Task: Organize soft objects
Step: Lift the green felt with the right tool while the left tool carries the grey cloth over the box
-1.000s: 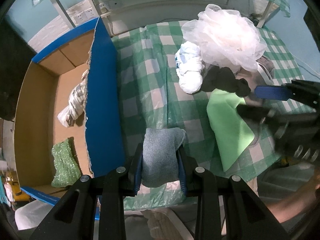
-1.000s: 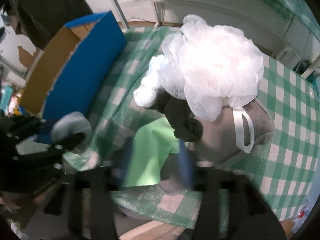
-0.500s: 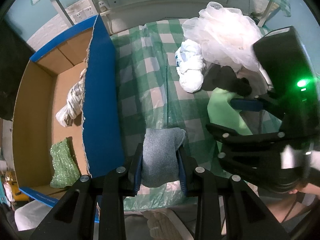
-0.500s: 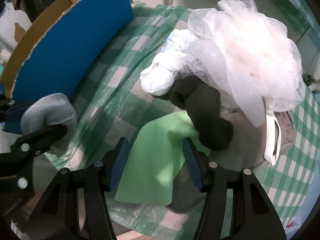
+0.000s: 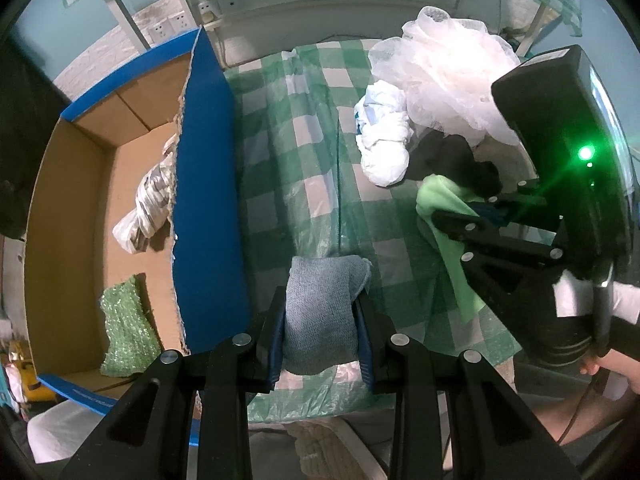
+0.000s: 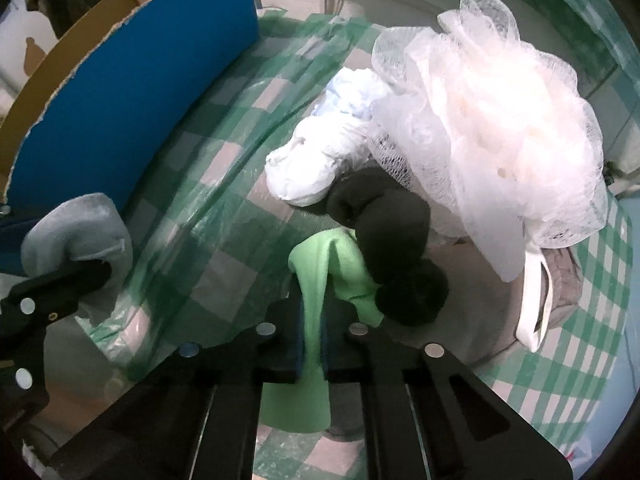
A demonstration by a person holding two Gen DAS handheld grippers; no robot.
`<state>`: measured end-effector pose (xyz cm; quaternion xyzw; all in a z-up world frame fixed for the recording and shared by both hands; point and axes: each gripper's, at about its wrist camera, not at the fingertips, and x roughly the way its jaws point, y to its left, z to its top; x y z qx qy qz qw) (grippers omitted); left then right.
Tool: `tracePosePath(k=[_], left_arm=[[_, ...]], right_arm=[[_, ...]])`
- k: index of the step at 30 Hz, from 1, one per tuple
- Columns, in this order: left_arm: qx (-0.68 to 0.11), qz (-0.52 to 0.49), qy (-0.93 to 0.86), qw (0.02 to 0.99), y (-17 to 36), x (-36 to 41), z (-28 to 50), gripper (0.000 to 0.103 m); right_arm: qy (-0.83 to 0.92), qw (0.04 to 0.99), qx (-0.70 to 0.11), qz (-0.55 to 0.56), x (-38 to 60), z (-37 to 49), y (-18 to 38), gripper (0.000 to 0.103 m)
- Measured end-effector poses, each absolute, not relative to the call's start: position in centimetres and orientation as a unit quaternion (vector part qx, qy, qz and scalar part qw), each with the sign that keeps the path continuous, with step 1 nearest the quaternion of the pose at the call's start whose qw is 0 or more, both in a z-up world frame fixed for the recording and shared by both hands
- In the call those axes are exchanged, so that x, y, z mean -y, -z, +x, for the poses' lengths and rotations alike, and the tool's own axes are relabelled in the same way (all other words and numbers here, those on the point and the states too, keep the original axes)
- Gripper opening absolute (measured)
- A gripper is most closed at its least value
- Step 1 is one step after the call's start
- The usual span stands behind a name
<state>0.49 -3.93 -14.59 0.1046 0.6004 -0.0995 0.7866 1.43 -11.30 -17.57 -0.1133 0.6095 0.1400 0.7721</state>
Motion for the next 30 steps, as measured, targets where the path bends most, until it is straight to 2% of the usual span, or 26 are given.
tracePosePath(k=[15, 30], left_arm=[[-0.581, 0.093, 0.097, 0.803, 12.5, 3.1, 0.2, 0.031], [-0.520, 0.086, 0.066, 0.847, 7.6, 0.0, 0.1, 0.031]], right_arm=[[-0.172, 0.816, -0.548, -0.062, 11.7, 0.3, 9.2, 0.002], [-0.194, 0.840, -0.503, -0.059, 10.1, 0.1, 4.3, 0.002]])
